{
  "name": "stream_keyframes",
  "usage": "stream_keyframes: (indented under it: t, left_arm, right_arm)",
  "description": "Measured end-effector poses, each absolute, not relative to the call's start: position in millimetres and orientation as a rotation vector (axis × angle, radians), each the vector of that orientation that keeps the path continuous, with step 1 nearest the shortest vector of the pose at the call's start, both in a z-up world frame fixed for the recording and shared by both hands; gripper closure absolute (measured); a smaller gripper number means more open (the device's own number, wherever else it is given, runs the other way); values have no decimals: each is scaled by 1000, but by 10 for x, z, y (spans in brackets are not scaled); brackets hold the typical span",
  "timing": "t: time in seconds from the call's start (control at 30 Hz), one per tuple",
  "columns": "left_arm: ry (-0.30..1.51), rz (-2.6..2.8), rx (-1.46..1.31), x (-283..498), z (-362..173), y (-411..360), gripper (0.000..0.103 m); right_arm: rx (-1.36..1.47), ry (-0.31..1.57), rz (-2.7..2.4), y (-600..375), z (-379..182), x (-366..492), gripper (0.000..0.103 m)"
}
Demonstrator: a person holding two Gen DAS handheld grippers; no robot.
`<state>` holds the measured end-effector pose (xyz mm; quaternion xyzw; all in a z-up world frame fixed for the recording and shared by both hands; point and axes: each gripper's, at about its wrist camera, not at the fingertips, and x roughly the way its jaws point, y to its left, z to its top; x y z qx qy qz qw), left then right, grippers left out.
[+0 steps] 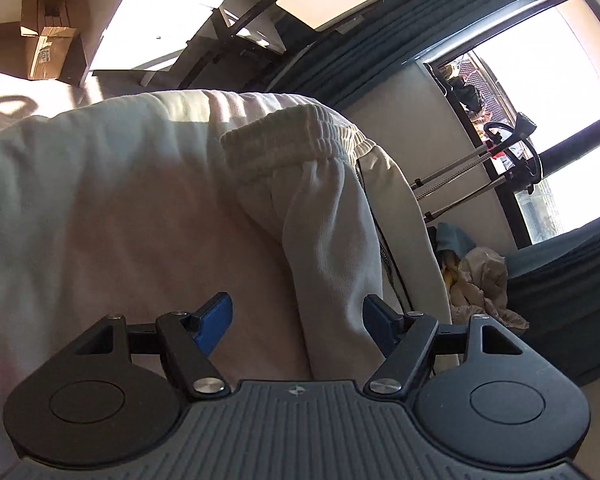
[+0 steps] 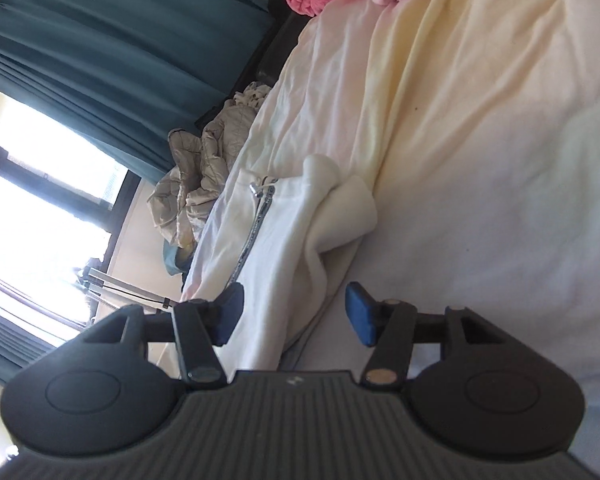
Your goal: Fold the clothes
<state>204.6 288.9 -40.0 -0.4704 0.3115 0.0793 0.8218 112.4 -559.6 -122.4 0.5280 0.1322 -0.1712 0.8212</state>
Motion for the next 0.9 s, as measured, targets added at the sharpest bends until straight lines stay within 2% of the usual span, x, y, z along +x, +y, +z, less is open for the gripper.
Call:
stream_keyframes:
  t: [0.03,0.2,0.3,0.33,0.37,0.4,0.43,0.47,0.53,0.9]
  left_arm:
    - [674,163,-1034,2083,-475,2921,25]
    - [609,120,-1022,2355,-664,2983,22]
    - [550,130,-945,2534,-588,2939,28]
    - [538,139,-923,2580,-554,2916,35]
    - [530,149,-905,2625,-519,2888,48]
    - [522,159,-886,2670,-484,2861,53]
    - [519,170,-872,2706,-454,2835,66]
    - [515,185,-858,2728,-411,2794,77]
    - [487,203,-848,2709,-295,2731,85]
    - [390,189,-876,2089,634,2739,88]
  right_arm:
    - [1131,296,-350,-5576,-1220,1131,38]
    - [1059,288,-391,-5569,-1215,1340,39]
    - [1025,273,-421,-5575,-1225,1447,52]
    - [1014,268,-430,-5576,-1229,1483,65]
    - [1003,263,-440,-5578,-1232,1519,71]
    - [992,258,-450,-5580,-1236,1555,77]
    - [981,252,-459,-5582,-1239,1591,84]
    - [969,247,-469,-5584,-1243,1627,87]
    - [946,237,-487,-5583,-1238,1686,89]
    - [983,143,-488,-5498,-706,940,96]
